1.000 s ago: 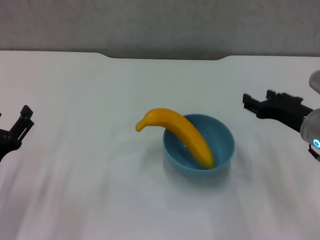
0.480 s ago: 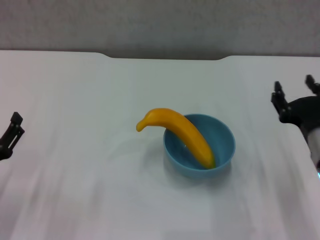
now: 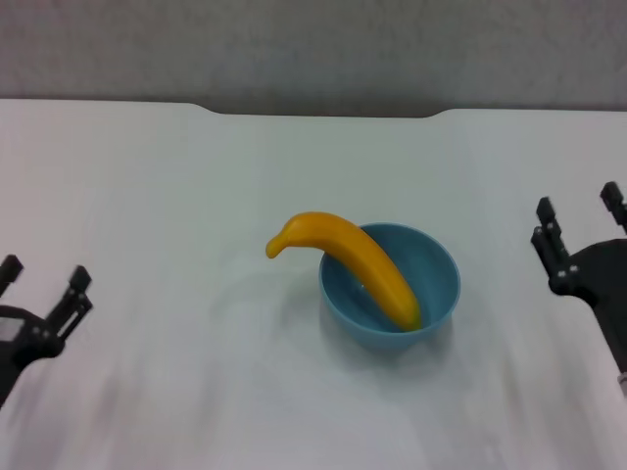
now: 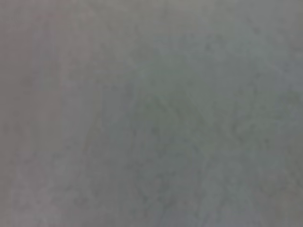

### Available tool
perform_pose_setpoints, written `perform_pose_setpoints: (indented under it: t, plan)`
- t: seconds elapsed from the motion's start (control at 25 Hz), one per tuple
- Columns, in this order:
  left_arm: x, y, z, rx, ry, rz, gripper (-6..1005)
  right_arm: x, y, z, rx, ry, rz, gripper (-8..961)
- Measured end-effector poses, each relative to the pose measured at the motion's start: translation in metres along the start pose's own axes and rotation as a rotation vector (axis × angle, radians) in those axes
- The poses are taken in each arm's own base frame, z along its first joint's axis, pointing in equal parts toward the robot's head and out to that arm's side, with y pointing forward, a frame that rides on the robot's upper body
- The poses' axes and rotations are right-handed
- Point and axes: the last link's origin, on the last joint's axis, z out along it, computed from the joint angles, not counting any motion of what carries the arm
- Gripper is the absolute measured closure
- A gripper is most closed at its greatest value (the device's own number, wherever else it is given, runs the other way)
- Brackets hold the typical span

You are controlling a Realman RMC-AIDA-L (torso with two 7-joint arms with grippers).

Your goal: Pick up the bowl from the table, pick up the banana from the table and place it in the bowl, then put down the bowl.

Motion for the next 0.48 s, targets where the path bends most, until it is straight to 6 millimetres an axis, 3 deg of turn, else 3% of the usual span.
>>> perform_pose_setpoints:
  t: [0.16,0.48]
  plan:
    - [-0.005,-0.001,-0.004,0.004,-0.027,0.004,127,0.004,0.001,-0.005,-0.017,0.011,-0.02,272]
    - [-0.012,-0.028,-0.014,0.161,-0.059,-0.022,127,0.01,-0.016,-0.012,0.043,0.022,-0.041,272]
